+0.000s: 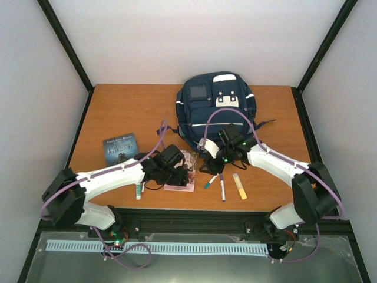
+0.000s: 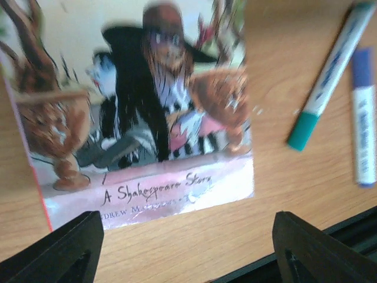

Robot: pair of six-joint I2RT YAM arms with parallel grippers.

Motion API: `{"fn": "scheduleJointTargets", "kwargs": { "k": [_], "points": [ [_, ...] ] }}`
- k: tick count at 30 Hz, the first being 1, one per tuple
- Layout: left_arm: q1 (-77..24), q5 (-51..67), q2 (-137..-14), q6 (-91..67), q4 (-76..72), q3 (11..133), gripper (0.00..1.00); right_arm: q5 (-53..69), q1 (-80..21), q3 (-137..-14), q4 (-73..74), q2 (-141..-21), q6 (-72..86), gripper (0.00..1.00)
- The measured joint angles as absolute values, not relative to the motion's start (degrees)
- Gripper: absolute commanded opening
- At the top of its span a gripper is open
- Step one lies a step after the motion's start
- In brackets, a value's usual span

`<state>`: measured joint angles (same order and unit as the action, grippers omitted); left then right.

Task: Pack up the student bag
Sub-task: Move the book to the center of the board, then pick up the book from the center of the board.

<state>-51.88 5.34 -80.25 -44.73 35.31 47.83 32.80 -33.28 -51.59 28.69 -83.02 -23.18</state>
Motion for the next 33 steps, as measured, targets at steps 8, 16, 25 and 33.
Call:
{"fn": "scheduleJointTargets", "kwargs": {
  "k": [8, 16, 25, 33],
  "points": [
    [-45.9, 0.2, -76.9, -43.6, 35.0, 48.8, 0.82, 32.7, -33.6, -55.5, 28.1, -91.1, -18.4, 0.49],
    [-40.0, 0.3, -78.5, -42.0, 31.7, 47.8, 0.77, 31.6, -36.6, -57.9, 26.8, -95.1, -15.6, 0.29],
    [-35.7, 4.0, -84.9, -40.8, 25.9, 45.8, 0.84, 30.2, -38.8, -59.7, 26.4, -101.4, -14.9, 0.25],
    [-34.0, 6.7, -88.9, -40.6, 22.6, 45.7, 0.82, 27.6, -39.4, -60.2, 27.0, -105.3, -15.1, 0.23]
  ]
}}
